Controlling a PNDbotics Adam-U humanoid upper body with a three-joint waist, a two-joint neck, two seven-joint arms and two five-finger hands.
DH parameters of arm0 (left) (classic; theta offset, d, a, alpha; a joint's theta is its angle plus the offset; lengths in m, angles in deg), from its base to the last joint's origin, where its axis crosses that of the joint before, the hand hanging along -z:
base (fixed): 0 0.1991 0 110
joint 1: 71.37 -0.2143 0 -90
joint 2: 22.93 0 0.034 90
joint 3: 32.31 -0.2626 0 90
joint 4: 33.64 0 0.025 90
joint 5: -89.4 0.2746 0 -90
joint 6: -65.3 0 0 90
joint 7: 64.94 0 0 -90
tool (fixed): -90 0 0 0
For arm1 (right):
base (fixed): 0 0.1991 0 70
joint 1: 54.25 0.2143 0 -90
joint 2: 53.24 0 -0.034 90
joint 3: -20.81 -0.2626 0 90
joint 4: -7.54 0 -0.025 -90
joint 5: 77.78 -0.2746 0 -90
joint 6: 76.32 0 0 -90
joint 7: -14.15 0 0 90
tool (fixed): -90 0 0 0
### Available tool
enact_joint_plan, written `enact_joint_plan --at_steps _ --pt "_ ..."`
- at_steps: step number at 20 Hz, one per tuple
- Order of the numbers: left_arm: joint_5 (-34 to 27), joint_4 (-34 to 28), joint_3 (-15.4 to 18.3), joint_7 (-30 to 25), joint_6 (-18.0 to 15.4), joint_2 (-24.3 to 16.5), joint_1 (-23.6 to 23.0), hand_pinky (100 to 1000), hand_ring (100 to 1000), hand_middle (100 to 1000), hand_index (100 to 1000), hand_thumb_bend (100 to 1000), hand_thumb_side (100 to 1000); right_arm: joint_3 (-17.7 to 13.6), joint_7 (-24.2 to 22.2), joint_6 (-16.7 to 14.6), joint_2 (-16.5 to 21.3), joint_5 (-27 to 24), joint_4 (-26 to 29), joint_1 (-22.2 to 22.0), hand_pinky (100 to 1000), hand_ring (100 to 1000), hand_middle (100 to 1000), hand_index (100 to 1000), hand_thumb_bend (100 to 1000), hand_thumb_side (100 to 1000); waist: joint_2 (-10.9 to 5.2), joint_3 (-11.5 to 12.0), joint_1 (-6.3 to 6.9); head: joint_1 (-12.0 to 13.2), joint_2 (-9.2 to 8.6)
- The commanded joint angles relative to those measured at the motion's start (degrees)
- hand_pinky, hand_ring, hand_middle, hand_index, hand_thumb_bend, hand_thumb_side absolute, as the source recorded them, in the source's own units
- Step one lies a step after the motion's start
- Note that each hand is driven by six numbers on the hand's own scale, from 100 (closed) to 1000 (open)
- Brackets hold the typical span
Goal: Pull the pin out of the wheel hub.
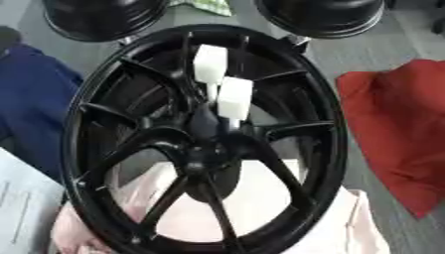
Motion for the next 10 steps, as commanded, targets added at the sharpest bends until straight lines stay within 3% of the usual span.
enact_joint_plan --at_steps 1,5,10 --pt "3.4 -0.7 -1.9 -8.4 -2.3 -3.7 3.9 736 712 617 766 512 458 0.2 0.1 0.6 1.2 0.4 1.1 0.4 718 687 683 726 100 683 -0.80 0.0 0.14 0.4 -0.94" --pt "4.8 -0.7 -5.4 -17.8 -1.5 -2.3 11.0 746 709 630 770 503 446 0.4 0.1 0.6 1.9 0.2 1.1 0.4 717 684 681 724 100 680 -1.17 0.1 0.39 0.6 -1.08" --pt "5.2 -0.5 -9.2 -30.7 2.9 0.9 18.8 760 718 655 783 499 464 0.4 0.3 0.7 2.3 0.3 1.1 -0.1 717 685 681 724 100 681 -1.55 0.3 0.62 0.0 -0.79"
